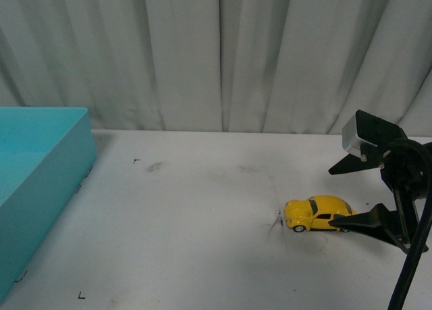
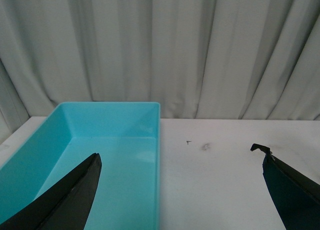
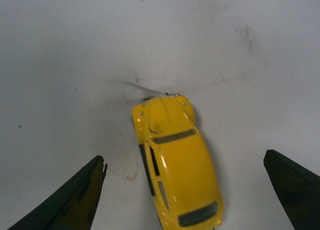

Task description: Wind up and store yellow beetle toy

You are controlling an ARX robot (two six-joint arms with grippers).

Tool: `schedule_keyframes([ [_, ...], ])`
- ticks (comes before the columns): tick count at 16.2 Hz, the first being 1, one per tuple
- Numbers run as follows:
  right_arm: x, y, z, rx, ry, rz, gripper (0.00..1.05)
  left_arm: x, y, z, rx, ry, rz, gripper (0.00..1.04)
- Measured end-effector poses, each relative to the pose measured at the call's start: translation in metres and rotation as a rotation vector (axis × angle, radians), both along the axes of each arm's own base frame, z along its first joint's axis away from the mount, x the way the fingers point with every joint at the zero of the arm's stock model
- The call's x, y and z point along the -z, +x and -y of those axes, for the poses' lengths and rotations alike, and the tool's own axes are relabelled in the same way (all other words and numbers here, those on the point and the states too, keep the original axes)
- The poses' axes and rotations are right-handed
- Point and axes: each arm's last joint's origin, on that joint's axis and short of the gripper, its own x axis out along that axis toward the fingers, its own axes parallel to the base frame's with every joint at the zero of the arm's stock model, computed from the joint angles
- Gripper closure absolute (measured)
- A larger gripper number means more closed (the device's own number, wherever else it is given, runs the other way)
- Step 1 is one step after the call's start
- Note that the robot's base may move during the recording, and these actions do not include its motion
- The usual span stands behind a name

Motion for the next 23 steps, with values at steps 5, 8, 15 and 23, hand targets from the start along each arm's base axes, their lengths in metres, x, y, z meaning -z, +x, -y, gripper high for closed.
schedule_keyframes([
  [5, 0.013, 0.006, -0.004, -0.061, 0.030, -0.054, 0.07, 0.000, 0.000, 0.000, 0.000, 0.000, 0.000, 0.07],
  [8, 0.030, 0.009, -0.004, -0.119, 0.003, -0.084, 0.07, 0.000, 0.000, 0.000, 0.000, 0.000, 0.000, 0.07],
  [15, 0.033, 0.033, -0.003, -0.163, 0.000, -0.054, 0.07, 0.000, 0.000, 0.000, 0.000, 0.000, 0.000, 0.07],
  [23, 0.043, 0.040, -0.002, -0.179, -0.016, -0.056, 0.41, 0.000, 0.000, 0.000, 0.000, 0.000, 0.000, 0.07],
])
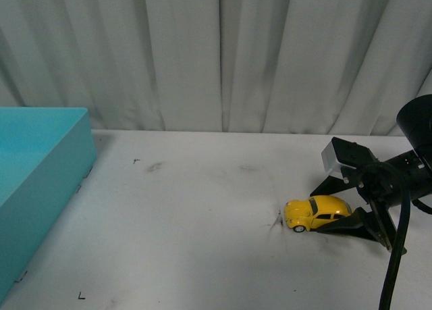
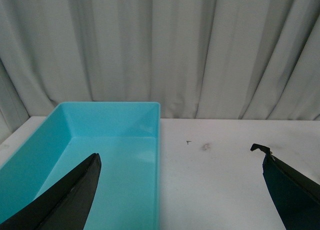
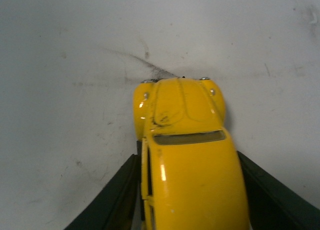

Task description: Wind up and store yellow beetle toy

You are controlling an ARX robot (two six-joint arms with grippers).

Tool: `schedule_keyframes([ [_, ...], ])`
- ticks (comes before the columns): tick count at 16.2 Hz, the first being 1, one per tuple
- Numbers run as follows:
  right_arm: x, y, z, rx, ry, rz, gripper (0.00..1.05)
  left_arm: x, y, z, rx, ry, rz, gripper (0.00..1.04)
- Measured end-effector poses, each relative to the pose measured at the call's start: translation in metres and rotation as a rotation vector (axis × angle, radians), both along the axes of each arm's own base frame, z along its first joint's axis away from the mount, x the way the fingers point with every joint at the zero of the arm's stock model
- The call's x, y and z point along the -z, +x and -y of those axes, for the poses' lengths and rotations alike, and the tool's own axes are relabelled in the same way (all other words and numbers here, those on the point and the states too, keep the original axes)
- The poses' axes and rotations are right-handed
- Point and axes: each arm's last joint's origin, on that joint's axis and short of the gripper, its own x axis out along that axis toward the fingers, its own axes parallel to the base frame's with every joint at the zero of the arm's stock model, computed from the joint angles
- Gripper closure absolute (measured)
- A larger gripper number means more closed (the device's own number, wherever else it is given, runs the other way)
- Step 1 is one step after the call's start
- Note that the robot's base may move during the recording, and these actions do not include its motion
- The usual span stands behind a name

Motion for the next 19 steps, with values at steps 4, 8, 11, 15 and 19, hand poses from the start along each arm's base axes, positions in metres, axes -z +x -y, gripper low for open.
schedule_keyframes([
  [4, 0.000, 0.002, 0.000, -0.001, 0.004, 0.004, 0.62, 0.000, 0.000, 0.000, 0.000, 0.000, 0.000, 0.07],
  [8, 0.003, 0.000, 0.006, 0.012, 0.019, 0.004, 0.62, 0.000, 0.000, 0.000, 0.000, 0.000, 0.000, 0.07],
  [11, 0.008, -0.008, 0.028, 0.056, 0.052, -0.016, 0.62, 0.000, 0.000, 0.000, 0.000, 0.000, 0.000, 0.07],
  [15, 0.012, -0.022, 0.056, 0.085, 0.074, -0.015, 0.62, 0.000, 0.000, 0.000, 0.000, 0.000, 0.000, 0.07],
  [19, 0.015, -0.043, 0.083, 0.094, 0.078, 0.000, 0.62, 0.000, 0.000, 0.000, 0.000, 0.000, 0.000, 0.07],
])
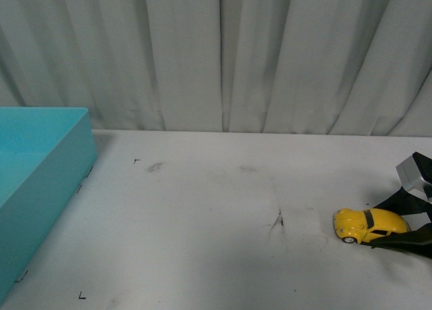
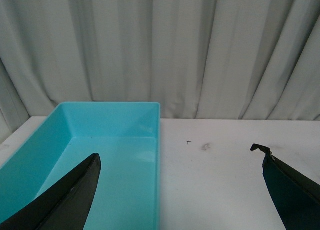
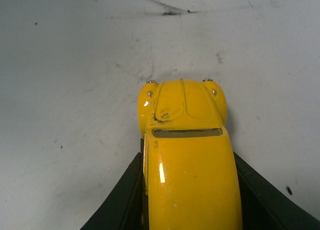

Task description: Wind up and store yellow beetle toy

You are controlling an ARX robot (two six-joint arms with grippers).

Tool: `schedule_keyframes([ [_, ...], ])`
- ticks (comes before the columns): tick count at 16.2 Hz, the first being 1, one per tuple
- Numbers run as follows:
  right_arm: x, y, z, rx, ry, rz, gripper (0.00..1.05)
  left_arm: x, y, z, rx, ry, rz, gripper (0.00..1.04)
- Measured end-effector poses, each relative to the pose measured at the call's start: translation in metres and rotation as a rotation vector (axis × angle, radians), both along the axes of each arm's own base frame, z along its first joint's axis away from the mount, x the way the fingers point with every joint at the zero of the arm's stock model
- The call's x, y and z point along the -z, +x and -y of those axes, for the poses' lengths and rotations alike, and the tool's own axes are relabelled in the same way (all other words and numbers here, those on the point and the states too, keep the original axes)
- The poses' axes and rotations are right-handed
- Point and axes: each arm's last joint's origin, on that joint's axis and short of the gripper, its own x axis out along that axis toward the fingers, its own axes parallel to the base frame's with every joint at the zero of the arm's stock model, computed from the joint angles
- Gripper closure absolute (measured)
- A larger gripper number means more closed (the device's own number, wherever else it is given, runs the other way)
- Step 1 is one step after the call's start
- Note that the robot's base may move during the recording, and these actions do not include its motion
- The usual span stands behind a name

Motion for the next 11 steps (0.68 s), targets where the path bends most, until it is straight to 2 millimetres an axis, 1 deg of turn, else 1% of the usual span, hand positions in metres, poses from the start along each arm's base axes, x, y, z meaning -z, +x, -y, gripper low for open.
schedule_keyframes([
  [3, 0.001, -0.013, 0.017, 0.025, 0.010, -0.009, 0.62, 0.000, 0.000, 0.000, 0.000, 0.000, 0.000, 0.07],
  [6, 0.002, -0.025, 0.038, 0.076, 0.021, -0.033, 0.62, 0.000, 0.000, 0.000, 0.000, 0.000, 0.000, 0.07],
  [9, 0.001, -0.026, 0.040, 0.081, 0.028, -0.029, 0.62, 0.000, 0.000, 0.000, 0.000, 0.000, 0.000, 0.07],
  [10, 0.001, -0.026, 0.038, 0.075, 0.028, -0.028, 0.54, 0.000, 0.000, 0.000, 0.000, 0.000, 0.000, 0.07],
  [11, 0.002, -0.026, 0.036, 0.068, 0.025, -0.033, 0.43, 0.000, 0.000, 0.000, 0.000, 0.000, 0.000, 0.07],
])
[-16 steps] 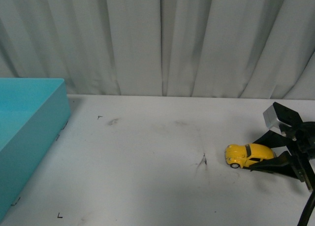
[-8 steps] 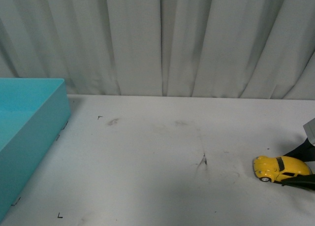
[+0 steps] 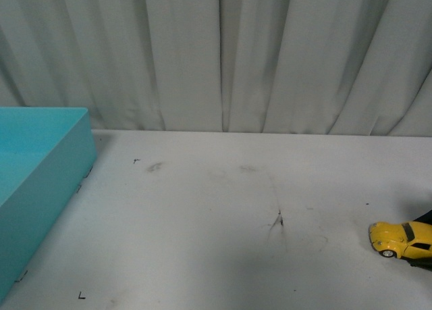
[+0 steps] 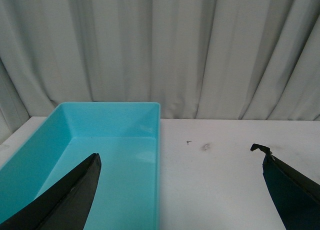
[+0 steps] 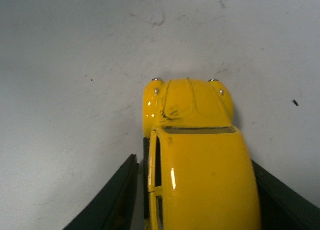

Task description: Wind up and store yellow beetle toy

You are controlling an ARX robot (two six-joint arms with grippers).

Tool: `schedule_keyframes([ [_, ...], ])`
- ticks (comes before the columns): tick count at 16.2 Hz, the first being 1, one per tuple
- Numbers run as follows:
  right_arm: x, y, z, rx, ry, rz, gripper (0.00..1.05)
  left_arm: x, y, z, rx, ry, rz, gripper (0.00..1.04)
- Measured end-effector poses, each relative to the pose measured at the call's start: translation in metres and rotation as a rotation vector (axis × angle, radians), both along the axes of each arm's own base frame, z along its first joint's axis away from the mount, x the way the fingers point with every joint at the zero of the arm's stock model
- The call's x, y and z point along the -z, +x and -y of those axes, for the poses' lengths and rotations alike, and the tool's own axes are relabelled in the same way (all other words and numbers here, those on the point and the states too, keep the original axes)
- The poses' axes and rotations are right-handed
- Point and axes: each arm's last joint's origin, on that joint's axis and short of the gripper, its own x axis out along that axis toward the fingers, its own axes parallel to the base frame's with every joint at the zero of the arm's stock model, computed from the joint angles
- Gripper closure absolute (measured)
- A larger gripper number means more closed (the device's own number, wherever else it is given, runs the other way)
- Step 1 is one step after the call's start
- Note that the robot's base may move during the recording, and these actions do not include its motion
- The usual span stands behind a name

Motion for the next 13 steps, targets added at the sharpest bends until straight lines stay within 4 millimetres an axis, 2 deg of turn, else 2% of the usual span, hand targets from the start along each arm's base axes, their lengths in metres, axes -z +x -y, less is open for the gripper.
schedule_keyframes([
  [3, 0.0011, -0.0008, -0.0009, -0.002, 0.001, -0.002, 0.11, 0.0000, 0.0000, 0.0000, 0.000, 0.000, 0.000, 0.07],
  [4, 0.0011, -0.0009, -0.0010, -0.001, 0.002, -0.002, 0.05, 0.0000, 0.0000, 0.0000, 0.000, 0.000, 0.000, 0.07],
  [13, 0.0015, -0.0004, -0.0030, -0.006, 0.003, 0.003, 0.07, 0.0000, 0.0000, 0.0000, 0.000, 0.000, 0.000, 0.07],
])
